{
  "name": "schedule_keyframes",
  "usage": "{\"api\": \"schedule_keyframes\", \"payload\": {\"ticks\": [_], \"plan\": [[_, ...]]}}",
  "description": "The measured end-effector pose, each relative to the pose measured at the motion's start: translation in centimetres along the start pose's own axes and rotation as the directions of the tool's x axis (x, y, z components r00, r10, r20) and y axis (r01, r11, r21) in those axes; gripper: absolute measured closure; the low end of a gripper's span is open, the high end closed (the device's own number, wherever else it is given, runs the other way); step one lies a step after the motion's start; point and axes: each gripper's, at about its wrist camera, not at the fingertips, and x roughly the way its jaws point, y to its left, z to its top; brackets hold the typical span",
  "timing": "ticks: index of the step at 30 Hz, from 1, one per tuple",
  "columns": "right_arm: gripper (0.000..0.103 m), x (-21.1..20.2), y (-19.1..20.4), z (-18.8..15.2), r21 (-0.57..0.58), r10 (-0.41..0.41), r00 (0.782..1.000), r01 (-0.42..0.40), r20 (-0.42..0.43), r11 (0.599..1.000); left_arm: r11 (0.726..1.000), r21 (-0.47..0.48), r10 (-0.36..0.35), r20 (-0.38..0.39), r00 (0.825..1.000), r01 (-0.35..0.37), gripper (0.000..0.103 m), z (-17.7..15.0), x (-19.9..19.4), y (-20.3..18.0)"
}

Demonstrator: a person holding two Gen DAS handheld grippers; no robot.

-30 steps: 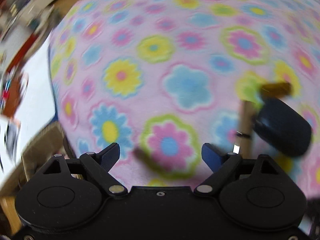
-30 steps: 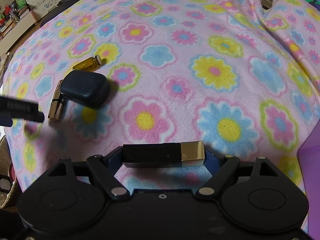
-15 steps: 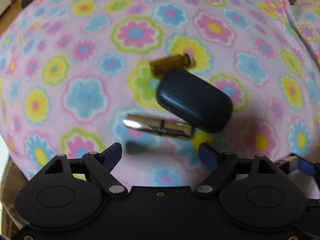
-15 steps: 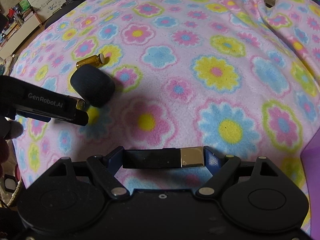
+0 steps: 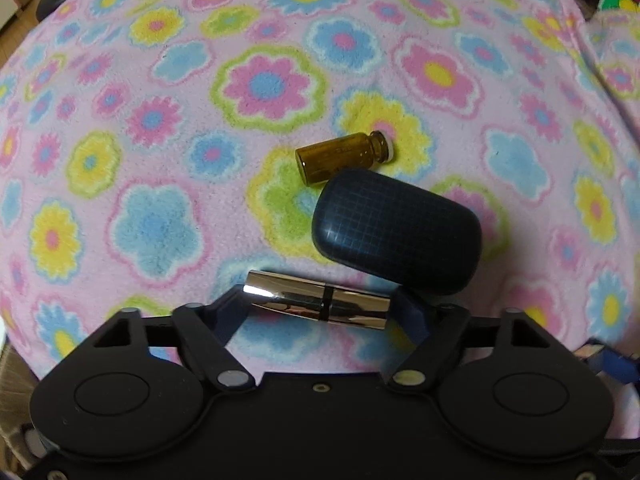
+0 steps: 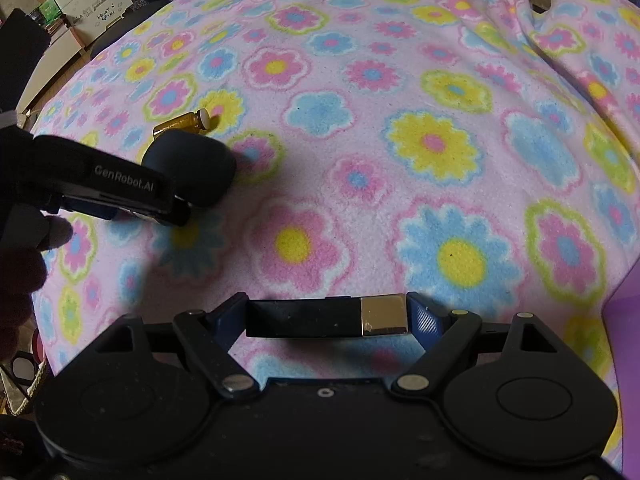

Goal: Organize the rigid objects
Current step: 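Carry the lipstick in the left tool and USB stick in the right tool to the basket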

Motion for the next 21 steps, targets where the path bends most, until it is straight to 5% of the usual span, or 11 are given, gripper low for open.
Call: {"api": "schedule_keyframes", "payload": {"ticks": [12, 21], "plan": [[0.020, -1.4, 1.3, 0.2, -0.014, -0.037, 0.999, 0.037, 0.019, 0.999, 0.984, -0.178, -0.033, 0.006, 0.999, 0.033, 0.035, -4.1, -3.5, 6.0], [0.020, -3.0, 8.4, 1.0, -0.088, -0.004, 1.000, 0.005, 0.011, 0.996, 0.925, -0.377, 0.076, 0.047, 0.996, -0.053, 0.035, -10.6, -8.3, 17.2]]}}
